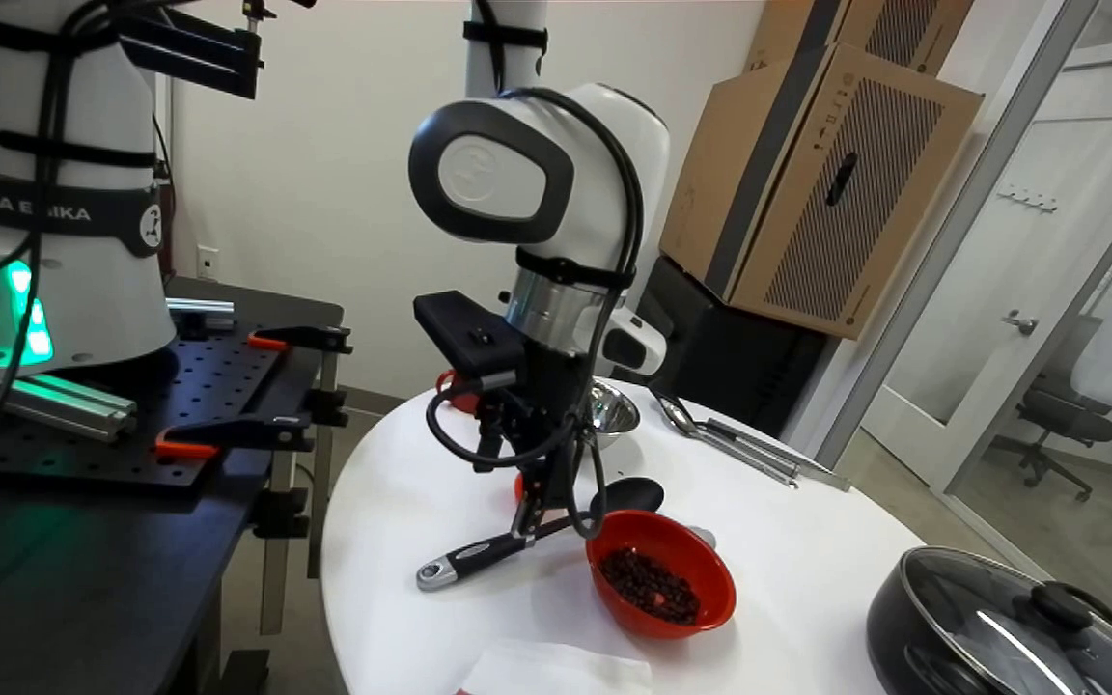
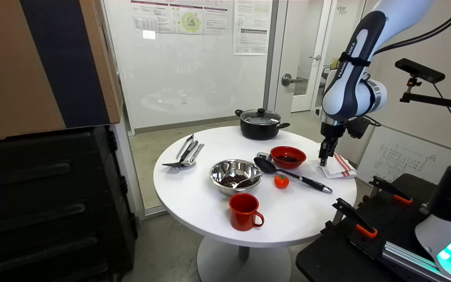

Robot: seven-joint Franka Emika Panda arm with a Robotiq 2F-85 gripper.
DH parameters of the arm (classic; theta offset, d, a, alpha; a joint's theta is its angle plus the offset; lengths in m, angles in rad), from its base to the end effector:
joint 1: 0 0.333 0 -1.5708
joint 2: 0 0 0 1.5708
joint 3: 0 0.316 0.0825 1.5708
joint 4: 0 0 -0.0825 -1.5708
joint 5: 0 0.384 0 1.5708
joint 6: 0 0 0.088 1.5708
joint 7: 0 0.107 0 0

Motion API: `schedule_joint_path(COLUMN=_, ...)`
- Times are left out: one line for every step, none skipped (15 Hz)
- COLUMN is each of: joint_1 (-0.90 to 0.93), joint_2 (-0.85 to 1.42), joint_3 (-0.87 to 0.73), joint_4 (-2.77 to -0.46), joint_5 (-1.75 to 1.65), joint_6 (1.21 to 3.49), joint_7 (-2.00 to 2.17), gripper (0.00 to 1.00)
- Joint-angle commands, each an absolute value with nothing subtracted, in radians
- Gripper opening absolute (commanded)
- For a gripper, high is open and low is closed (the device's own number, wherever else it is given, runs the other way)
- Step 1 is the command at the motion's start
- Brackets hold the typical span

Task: Pick the black spoon near the red bowl and put it next to the tea towel

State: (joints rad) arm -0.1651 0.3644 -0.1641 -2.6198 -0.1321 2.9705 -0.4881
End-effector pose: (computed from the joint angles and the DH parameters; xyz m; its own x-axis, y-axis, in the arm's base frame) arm 0.3962 -0.1339 0.1259 0.9546 0.2931 -0.0530 0.2961 -0.9532 0.0612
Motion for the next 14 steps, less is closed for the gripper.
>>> schedule_joint_path(joint_1=-0.235, joint_2=0.407, joint_3=-0.103, joint_4=-2.626, joint_5=-0.148, joint_6=3.030, joint_7=-0.478, gripper=1.00)
schedule_joint_path(joint_1=-0.255, joint_2=0.432, joint_3=-0.084, joint_4=-2.632, joint_5=-0.146, joint_6=3.072, joint_7=-0.484, gripper=1.00)
schedule_joint_path(joint_1=-0.266, joint_2=0.449, joint_3=-0.075, joint_4=-2.632, joint_5=-0.152, joint_6=3.086, joint_7=-0.482, gripper=1.00)
schedule_joint_path(joint_1=-0.268, joint_2=0.476, joint_3=-0.078, joint_4=-2.633, joint_5=-0.163, joint_6=3.119, joint_7=-0.472, gripper=1.00)
schedule_joint_path(joint_1=-0.272, joint_2=0.496, joint_3=-0.079, joint_4=-2.631, joint_5=-0.173, joint_6=3.143, joint_7=-0.468, gripper=1.00)
schedule_joint_path(joint_1=-0.266, joint_2=0.523, joint_3=-0.090, joint_4=-2.626, joint_5=-0.188, joint_6=3.175, joint_7=-0.463, gripper=1.00)
schedule_joint_path(joint_1=-0.261, joint_2=0.545, joint_3=-0.100, joint_4=-2.621, joint_5=-0.201, joint_6=3.196, joint_7=-0.460, gripper=1.00)
schedule_joint_path(joint_1=-0.254, joint_2=0.573, joint_3=-0.110, joint_4=-2.615, joint_5=-0.214, joint_6=3.227, joint_7=-0.458, gripper=1.00)
schedule_joint_path(joint_1=-0.250, joint_2=0.594, joint_3=-0.117, joint_4=-2.610, joint_5=-0.223, joint_6=3.249, joint_7=-0.457, gripper=1.00)
schedule_joint_path(joint_1=-0.256, joint_2=0.622, joint_3=-0.114, joint_4=-2.604, joint_5=-0.234, joint_6=3.282, joint_7=-0.458, gripper=1.00)
schedule_joint_path(joint_1=-0.256, joint_2=0.641, joint_3=-0.115, joint_4=-2.599, joint_5=-0.242, joint_6=3.302, joint_7=-0.457, gripper=1.00)
schedule_joint_path(joint_1=-0.258, joint_2=0.662, joint_3=-0.111, joint_4=-2.594, joint_5=-0.249, joint_6=3.328, joint_7=-0.454, gripper=1.00)
schedule_joint_path(joint_1=-0.257, joint_2=0.679, joint_3=-0.111, joint_4=-2.589, joint_5=-0.253, joint_6=3.344, joint_7=-0.451, gripper=1.00)
schedule_joint_path(joint_1=-0.250, joint_2=0.696, joint_3=-0.113, joint_4=-2.585, joint_5=-0.257, joint_6=3.361, joint_7=-0.447, gripper=1.00)
